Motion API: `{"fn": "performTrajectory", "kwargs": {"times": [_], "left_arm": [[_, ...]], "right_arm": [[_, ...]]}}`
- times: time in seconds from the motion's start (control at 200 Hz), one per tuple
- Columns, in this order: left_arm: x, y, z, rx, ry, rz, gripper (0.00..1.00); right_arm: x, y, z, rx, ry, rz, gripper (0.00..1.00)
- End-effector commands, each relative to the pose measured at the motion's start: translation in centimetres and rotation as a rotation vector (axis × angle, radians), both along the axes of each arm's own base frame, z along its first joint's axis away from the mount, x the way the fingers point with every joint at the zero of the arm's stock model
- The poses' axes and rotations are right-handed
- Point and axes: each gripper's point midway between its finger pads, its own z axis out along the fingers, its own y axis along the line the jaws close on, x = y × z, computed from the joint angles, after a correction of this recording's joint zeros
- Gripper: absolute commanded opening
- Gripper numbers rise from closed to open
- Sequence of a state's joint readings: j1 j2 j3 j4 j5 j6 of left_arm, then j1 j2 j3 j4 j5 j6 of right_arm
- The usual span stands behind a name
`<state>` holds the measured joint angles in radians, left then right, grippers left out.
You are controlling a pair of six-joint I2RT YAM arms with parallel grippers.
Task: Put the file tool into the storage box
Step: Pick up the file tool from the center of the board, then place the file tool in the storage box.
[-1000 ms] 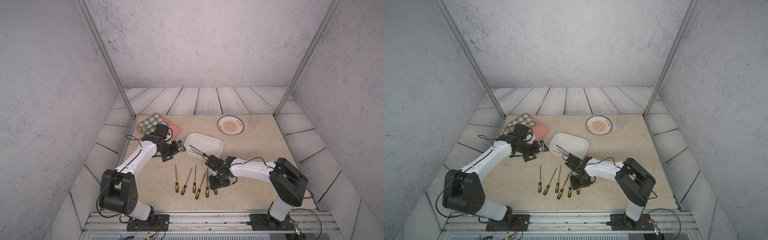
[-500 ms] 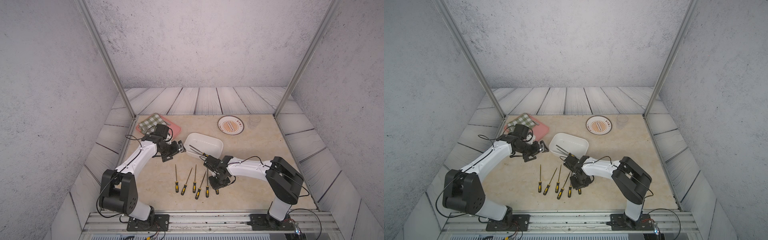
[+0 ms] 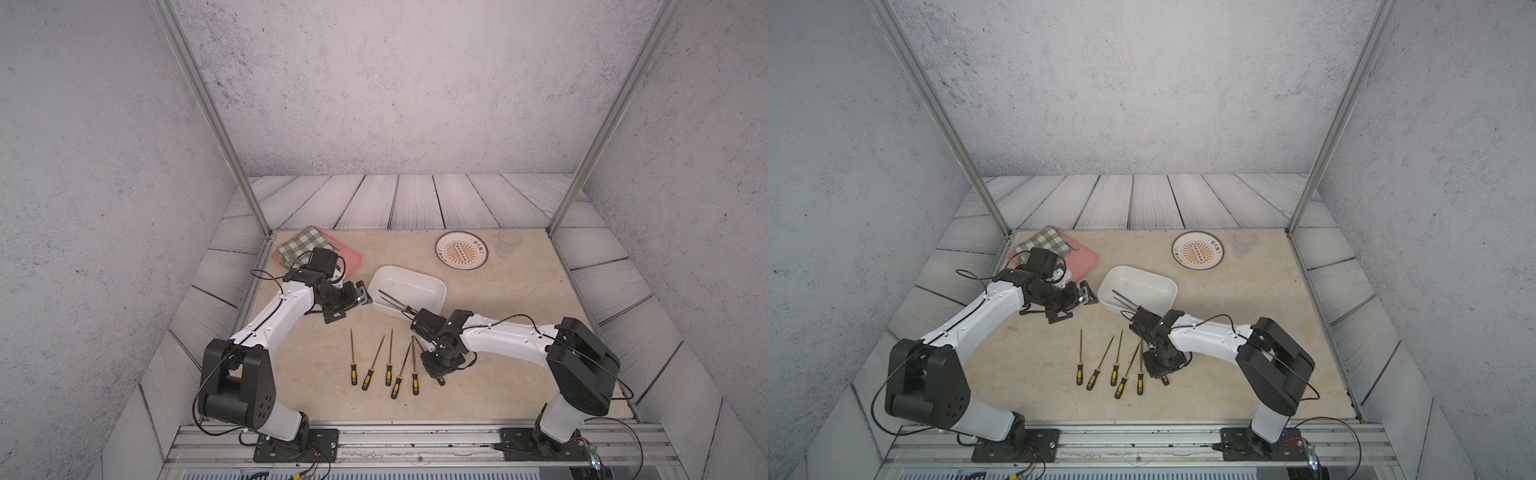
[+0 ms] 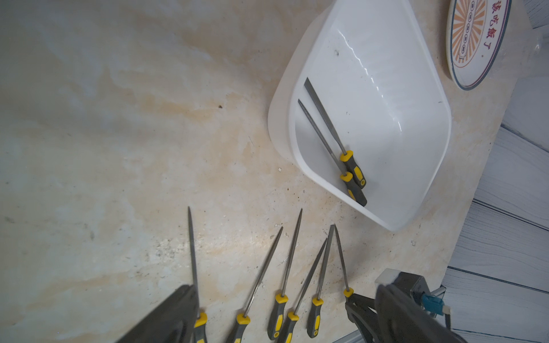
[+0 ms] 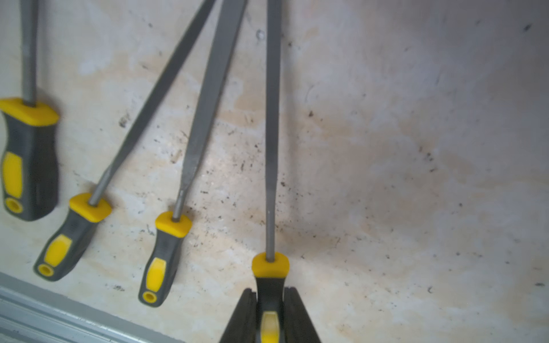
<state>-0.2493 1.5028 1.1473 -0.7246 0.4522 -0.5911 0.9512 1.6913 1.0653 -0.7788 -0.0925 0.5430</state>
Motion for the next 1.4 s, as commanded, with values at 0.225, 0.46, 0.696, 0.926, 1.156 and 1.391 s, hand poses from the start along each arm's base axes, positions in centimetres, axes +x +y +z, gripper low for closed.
{"fn": "performTrajectory", "kwargs": {"times": [0.225, 0.46, 0.696, 0.926, 1.156, 1.391], "left_arm": [[0.1, -0.3, 0.2, -0.002, -0.002, -0.017, 0.99], [0.6, -0.5, 0.4, -0.009, -0.011, -0.020, 0.99], [1.2, -0.7, 0.7, -0.007, -0.023, -0.030, 0.99], [1.2, -0.8, 0.4, -0.009, -0.018, -0.034, 0.99], [1.5, -0.8, 0.9, -0.009, -0.027, -0.037, 0.99], [1.6, -0.7, 1.5, -0.009, -0.041, -0.035, 0.99]], "right_arm": [[-0.1, -1.5, 1.9, -0.019, -0.051, 0.022, 0.18], [-0.3, -2.2, 3.7, -0.004, -0.087, 0.029, 0.16], [-1.2, -2.0, 6.8, 0.094, -0.120, 0.102, 0.16], [-0.9, -2.8, 10.3, 0.103, -0.191, 0.163, 0.16], [0.0, -2.4, 12.5, 0.103, -0.248, 0.224, 0.16], [2.5, -1.9, 15.2, 0.079, -0.381, 0.269, 0.16]]}}
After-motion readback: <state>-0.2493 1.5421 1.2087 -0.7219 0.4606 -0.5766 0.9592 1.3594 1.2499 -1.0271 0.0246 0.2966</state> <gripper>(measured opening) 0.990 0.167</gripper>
